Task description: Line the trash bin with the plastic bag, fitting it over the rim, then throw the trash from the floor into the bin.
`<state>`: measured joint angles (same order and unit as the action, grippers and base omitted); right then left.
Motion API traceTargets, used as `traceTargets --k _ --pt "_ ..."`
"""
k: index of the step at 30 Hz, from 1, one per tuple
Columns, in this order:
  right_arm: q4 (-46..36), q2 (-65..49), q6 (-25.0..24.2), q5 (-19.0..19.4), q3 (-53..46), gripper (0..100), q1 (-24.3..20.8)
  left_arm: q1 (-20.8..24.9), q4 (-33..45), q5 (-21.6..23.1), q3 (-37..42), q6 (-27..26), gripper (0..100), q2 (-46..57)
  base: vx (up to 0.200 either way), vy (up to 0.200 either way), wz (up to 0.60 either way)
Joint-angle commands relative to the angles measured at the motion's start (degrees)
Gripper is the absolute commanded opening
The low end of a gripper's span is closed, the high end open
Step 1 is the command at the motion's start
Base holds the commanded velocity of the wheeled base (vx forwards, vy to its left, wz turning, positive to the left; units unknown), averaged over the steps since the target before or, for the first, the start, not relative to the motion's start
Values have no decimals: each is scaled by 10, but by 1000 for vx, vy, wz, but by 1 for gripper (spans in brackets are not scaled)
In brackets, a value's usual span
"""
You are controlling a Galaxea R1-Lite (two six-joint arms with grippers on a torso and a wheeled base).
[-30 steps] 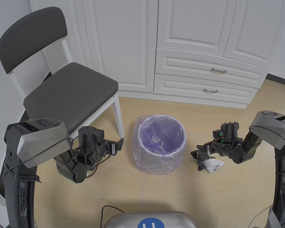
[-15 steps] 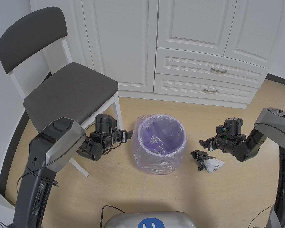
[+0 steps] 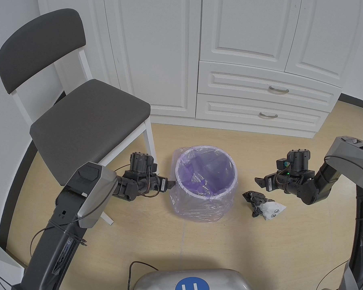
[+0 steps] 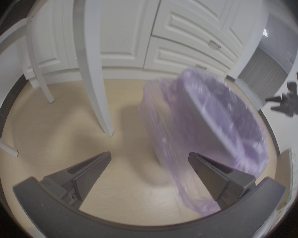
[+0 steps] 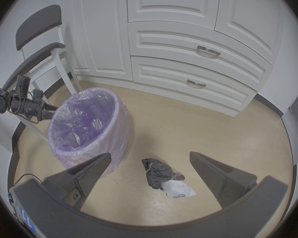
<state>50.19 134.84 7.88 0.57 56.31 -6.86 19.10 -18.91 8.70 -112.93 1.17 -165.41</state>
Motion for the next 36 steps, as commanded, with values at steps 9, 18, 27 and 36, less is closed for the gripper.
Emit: traceTargets --k 9,18,27,36 --pt "-4 9 2 0 -1 100 -3 -24 71 3 -17 -54 100 -50 0 0 0" --pt "-4 8 4 0 -8 100 -4 -30 149 11 -17 -65 100 -38 0 0 0" --pt "-4 2 4 0 -9 100 -6 -28 128 3 -17 -67 100 -34 0 0 0" --pt "-2 -22 4 1 -25 100 -6 -12 -63 -13 115 -64 100 26 0 0 0"
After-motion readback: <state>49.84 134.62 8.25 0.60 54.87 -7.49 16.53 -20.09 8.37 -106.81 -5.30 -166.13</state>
